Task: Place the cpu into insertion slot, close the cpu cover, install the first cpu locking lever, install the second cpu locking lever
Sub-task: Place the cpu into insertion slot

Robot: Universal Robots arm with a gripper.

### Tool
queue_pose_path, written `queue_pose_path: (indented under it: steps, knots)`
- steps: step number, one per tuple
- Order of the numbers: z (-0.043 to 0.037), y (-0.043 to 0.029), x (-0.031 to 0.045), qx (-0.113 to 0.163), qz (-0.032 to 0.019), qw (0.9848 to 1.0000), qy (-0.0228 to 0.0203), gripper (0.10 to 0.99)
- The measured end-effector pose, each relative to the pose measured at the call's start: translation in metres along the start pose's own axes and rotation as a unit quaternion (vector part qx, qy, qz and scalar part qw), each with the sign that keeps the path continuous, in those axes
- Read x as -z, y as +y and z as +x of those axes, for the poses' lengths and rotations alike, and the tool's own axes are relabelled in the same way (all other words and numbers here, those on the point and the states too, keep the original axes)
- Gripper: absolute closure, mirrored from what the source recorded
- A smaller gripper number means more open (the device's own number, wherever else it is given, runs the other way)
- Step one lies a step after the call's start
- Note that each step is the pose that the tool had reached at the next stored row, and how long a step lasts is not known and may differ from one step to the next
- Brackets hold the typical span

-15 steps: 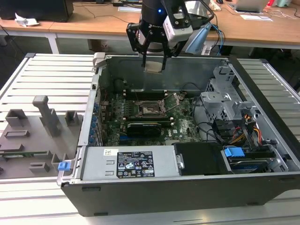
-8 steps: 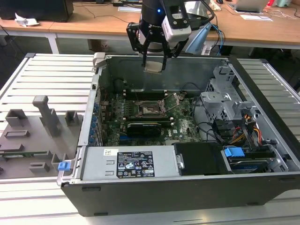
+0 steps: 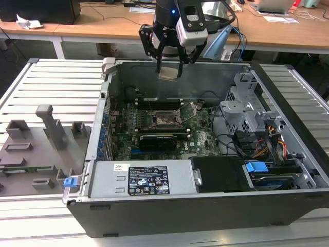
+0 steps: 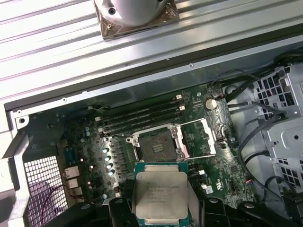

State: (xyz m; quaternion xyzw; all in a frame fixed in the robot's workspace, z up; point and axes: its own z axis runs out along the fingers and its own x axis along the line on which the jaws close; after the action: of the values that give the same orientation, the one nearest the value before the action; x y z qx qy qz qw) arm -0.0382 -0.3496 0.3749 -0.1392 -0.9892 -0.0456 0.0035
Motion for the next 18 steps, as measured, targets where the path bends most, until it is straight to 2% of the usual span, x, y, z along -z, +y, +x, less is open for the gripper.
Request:
queue_pose_path:
  steps: [18]
  knots:
    - [0.0, 0.0, 0.0, -0.04, -0.0007, 0.9992, -0.0035, 0.557]
